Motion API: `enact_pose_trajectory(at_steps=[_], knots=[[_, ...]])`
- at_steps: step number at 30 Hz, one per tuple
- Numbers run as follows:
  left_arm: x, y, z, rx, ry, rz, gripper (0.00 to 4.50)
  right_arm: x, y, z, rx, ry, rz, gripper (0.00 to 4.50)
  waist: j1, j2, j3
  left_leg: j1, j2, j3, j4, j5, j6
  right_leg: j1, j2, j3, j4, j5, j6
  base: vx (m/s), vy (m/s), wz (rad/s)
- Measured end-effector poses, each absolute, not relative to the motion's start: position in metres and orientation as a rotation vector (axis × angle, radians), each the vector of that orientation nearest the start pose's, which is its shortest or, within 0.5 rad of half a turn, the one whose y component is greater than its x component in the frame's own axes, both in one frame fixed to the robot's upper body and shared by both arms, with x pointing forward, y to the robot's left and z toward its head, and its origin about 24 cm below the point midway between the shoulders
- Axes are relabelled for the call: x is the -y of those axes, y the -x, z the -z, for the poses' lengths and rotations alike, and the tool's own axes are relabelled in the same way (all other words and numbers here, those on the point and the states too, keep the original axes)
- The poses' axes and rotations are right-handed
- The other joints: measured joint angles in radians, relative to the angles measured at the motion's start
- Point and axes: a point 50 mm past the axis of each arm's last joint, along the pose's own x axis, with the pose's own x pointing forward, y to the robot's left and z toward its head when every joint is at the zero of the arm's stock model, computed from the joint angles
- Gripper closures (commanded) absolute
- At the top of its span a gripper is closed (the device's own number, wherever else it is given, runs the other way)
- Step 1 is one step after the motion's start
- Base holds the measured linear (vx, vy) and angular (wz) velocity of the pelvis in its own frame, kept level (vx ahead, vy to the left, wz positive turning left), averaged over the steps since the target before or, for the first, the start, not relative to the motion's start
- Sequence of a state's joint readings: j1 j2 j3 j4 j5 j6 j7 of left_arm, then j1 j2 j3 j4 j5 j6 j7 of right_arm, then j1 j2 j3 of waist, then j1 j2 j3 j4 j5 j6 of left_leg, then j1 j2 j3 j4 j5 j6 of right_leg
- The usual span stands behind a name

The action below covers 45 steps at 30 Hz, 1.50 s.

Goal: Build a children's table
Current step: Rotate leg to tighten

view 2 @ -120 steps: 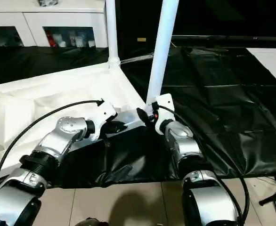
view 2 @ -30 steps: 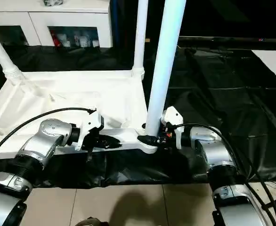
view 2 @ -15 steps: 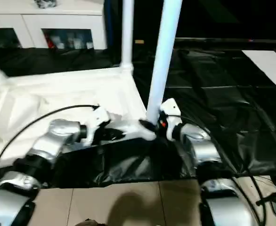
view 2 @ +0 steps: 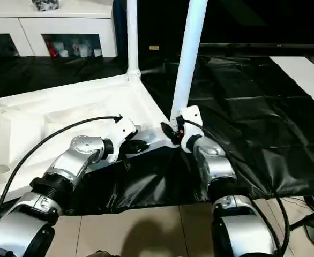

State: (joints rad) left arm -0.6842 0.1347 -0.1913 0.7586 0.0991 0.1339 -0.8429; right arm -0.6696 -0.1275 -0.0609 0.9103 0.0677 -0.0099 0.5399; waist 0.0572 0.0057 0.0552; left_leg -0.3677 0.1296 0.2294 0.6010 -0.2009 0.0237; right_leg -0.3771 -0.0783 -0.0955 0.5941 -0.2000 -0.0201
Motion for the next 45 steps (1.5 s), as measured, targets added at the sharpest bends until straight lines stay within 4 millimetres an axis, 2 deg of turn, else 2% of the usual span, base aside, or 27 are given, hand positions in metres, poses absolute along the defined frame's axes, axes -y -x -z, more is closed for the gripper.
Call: enact_pose_trajectory(at_steps=[5,8,10,13,14,20,23,30,35,38,40,45], knots=[[-0.092,-0.339,-0.048,-0.373,-0.298,1.091,4.5,0.137,-0.349,-0.038,-0.229,0.0,-0.673,1.45,0.002,0.0,0.0,-0.002,0.0,0.0,-0.004,-0.001,0.001,-0.003,0.0,0.0,0.001,0.005,-0.007,0.0,0.0,0.0],[-0.101,-0.336,-0.049,-0.375,-0.296,1.135,4.5,0.144,-0.342,-0.039,-0.22,0.039,-0.786,1.45,0.009,0.0,0.0,-0.001,0.0,0.0,-0.008,-0.001,0.0,-0.005,0.001,-0.002,0.004,0.005,-0.006,0.0,0.0,0.0],[-0.106,-0.335,-0.05,-0.379,-0.295,1.177,4.5,0.149,-0.336,-0.04,-0.21,0.057,-0.862,1.68,0.017,0.0,0.0,-0.002,0.001,0.0,-0.011,0.0,-0.001,-0.006,0.002,-0.002,0.003,0.004,-0.007,0.0,0.0,0.0],[-0.112,-0.332,-0.051,-0.385,-0.299,1.232,4.5,0.154,-0.33,-0.041,-0.214,0.083,-0.954,1.77,0.028,0.0,0.0,-0.002,0.002,0.0,-0.012,-0.001,-0.001,-0.007,0.002,-0.003,0.003,0.003,-0.007,0.0,0.0,0.0],[-0.113,-0.331,-0.051,-0.387,-0.302,1.253,4.5,0.156,-0.328,-0.042,-0.217,0.092,-0.987,1.97,0.032,0.0,0.001,-0.003,0.002,0.0,-0.012,-0.001,-0.001,-0.007,0.002,-0.003,0.003,0.003,-0.007,0.0,0.0,0.0],[-0.116,-0.325,-0.051,-0.408,-0.31,1.355,4.5,0.161,-0.318,-0.043,-0.241,0.144,-1.142,2.22,0.046,0.0,0.001,-0.003,0.002,0.0,-0.011,-0.001,-0.001,-0.006,0.002,-0.003,0.002,0.003,-0.007,0.0,0.0,0.0],[-0.117,-0.324,-0.052,-0.414,-0.314,1.383,4.5,0.162,-0.315,-0.043,-0.245,0.152,-1.185,2.48,0.049,0.0,0.001,-0.003,0.002,0.0,-0.01,-0.001,-0.002,-0.006,0.002,-0.003,0.002,0.003,-0.007,0.0,0.0,0.0],[-0.121,-0.321,-0.052,-0.425,-0.321,1.437,4.5,0.165,-0.307,-0.046,-0.254,0.181,-1.282,2.52,0.06,0.001,0.001,-0.004,0.002,0.0,-0.011,-0.001,-0.002,-0.006,0.002,-0.003,0.002,0.003,-0.007,0.0,0.0,0.0],[-0.119,-0.321,-0.051,-0.423,-0.316,1.432,4.5,0.164,-0.308,-0.045,-0.259,0.175,-1.271,2.52,0.06,0.002,0.001,-0.003,0.002,0.0,-0.01,-0.001,-0.002,-0.006,0.002,-0.003,0.002,0.003,-0.007,0.0,0.0,0.0],[-0.117,-0.327,-0.05,-0.406,-0.323,1.337,4.5,0.159,-0.317,-0.042,-0.253,0.146,-1.134,2.52,0.054,0.003,0.001,-0.001,0.002,0.0,-0.01,0.001,-0.004,-0.005,0.002,-0.003,0.004,0.004,-0.009,0.0,0.0,0.0],[-0.112,-0.332,-0.049,-0.392,-0.32,1.244,4.5,0.153,-0.328,-0.04,-0.251,0.122,-0.98,2.53,0.043,0.003,0.001,0.0,0.002,0.0,-0.01,0.002,-0.006,-0.004,0.002,-0.003,0.004,0.005,-0.009,0.0,0.0,0.0],[-0.093,-0.339,-0.048,-0.386,-0.285,1.097,4.5,0.143,-0.347,-0.037,-0.251,0.06,-0.682,2.53,0.023,0.003,0.001,0.001,0.002,0.0,-0.009,0.002,-0.006,-0.003,0.001,-0.002,0.0,0.006,-0.01,0.0,0.0,0.0]])
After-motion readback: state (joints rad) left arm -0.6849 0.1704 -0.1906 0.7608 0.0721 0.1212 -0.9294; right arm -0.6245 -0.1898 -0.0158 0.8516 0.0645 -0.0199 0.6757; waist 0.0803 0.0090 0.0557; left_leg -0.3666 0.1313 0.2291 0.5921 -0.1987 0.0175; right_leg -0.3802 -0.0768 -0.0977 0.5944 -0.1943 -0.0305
